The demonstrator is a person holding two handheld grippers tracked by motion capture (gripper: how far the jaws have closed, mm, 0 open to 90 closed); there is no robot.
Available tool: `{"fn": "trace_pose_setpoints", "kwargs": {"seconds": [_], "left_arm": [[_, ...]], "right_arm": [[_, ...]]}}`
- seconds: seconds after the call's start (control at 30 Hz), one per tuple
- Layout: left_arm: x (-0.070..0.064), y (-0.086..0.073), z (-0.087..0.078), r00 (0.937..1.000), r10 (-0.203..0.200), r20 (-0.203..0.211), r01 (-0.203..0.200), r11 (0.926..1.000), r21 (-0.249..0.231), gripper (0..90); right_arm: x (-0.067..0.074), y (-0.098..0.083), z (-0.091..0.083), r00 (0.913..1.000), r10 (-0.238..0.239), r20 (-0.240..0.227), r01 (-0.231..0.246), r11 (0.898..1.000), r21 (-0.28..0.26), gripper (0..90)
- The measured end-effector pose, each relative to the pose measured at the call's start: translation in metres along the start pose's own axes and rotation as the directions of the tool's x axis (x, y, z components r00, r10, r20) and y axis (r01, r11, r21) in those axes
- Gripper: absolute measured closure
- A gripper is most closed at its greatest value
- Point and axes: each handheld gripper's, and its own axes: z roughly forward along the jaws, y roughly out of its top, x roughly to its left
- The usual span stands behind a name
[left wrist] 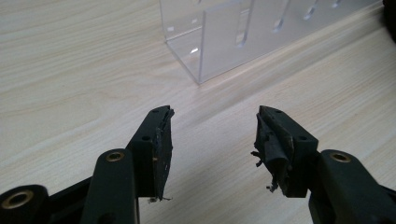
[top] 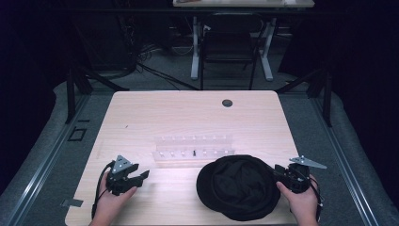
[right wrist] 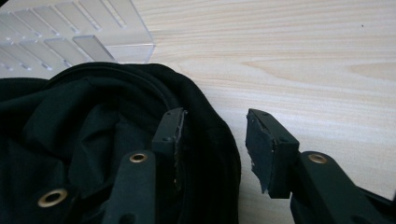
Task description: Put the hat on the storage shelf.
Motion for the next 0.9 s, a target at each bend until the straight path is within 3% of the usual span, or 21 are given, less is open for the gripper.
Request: {"fn": "trace_pose_setpoints", "kwargs": {"seconds": [0.2,0.5,0.63,0.9], "left_arm": [[0.003,0.000,-0.001,0.9998,-0.019,0.002,0.019,0.9998,0.006,46.2],[-0.001,0.000,0.001,0.9998,-0.019,0.008,0.019,0.9998,0.000,45.8],[-0.001,0.000,0.000,0.9998,-0.016,0.011,0.015,0.9999,0.006,45.7],[-0.002,0.000,0.001,0.9997,-0.013,0.019,0.013,0.9999,0.011,45.5]], "right_arm": [[-0.003,0.000,-0.002,0.9981,0.061,-0.007,-0.061,0.998,0.024,56.3],[-0.004,0.002,-0.009,0.9973,0.074,-0.005,-0.074,0.997,0.008,56.2],[-0.003,0.007,-0.015,0.9941,0.104,-0.030,-0.103,0.994,0.041,58.8],[-0.002,0.012,-0.023,0.9932,0.117,-0.001,-0.116,0.989,0.090,60.5]]}}
